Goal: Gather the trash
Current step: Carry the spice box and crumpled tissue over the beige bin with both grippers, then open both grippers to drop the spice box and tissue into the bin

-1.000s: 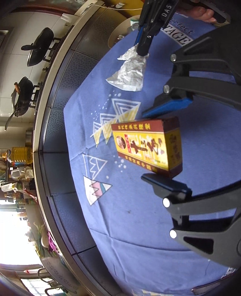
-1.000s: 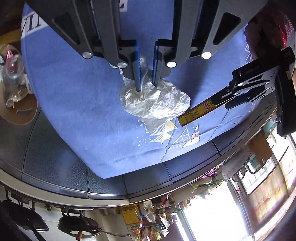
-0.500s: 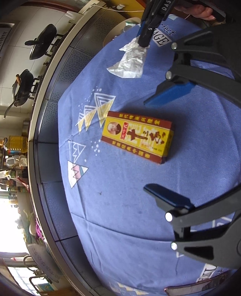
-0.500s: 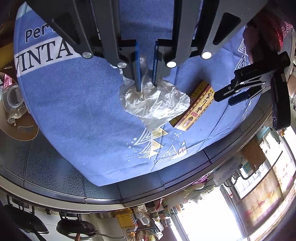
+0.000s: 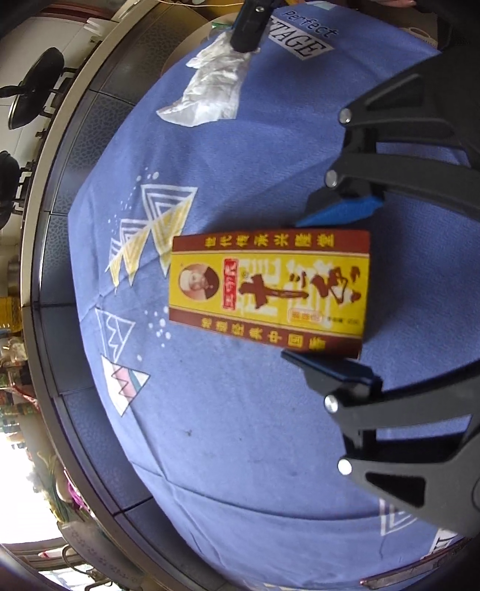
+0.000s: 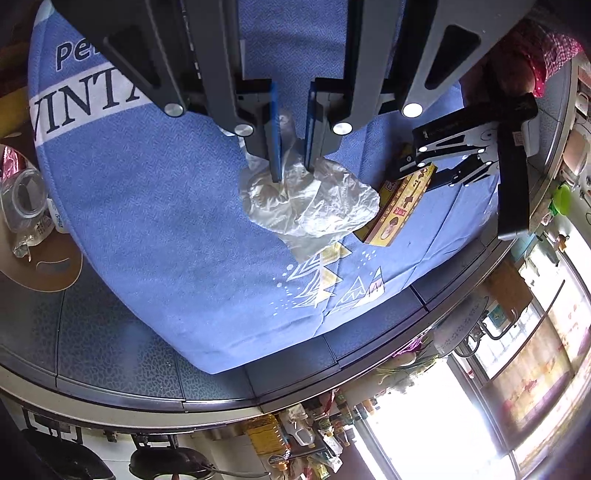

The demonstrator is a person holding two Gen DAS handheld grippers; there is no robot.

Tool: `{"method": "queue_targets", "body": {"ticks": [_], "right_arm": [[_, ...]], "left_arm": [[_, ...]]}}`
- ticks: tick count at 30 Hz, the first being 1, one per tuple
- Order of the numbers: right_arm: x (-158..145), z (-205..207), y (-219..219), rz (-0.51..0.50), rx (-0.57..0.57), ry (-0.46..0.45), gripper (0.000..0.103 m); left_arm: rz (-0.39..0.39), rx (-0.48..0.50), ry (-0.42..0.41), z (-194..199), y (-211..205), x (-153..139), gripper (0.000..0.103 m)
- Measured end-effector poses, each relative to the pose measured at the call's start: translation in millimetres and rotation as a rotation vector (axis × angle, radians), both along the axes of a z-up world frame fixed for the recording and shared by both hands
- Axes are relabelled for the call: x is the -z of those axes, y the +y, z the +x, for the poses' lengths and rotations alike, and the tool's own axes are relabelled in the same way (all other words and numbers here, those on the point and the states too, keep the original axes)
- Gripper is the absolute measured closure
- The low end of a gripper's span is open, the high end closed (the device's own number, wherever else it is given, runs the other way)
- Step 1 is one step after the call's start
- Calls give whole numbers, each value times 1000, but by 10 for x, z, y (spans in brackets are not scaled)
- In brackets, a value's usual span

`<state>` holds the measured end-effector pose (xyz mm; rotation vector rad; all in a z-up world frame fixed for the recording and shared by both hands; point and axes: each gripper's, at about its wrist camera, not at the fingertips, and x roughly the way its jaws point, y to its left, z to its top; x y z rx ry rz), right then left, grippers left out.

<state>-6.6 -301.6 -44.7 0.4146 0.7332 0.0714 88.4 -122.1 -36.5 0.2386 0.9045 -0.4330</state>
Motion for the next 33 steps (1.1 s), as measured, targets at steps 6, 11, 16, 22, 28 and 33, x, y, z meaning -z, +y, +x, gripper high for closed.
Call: {"method": "queue_targets", "body": {"ticks": [6,11,16,22,28,33], "right_arm": [[-95,-106,-350,23,74,-49,91],[-216,-321,-810,10,187,-93,91],[-258,-635,-1408,-14,333,-106,91],[-168,-921,-2033,-34,475,-79,91],[77,-1032,-2373,-52,532,-26,91],[217,-911,-2489,-76,531,6,91]], "left_arm": [[-63,79,-67,-54,-314,-468,44],[-109,211,-101,-83,-976,-783,44],[-139,367,-110,-181,-1789,-879,44],[-161,504,-15,-213,-2684,-734,44],[-114,580,68,-277,-3319,-424,44],[-47,620,90,-295,-3647,-187,44]]}}
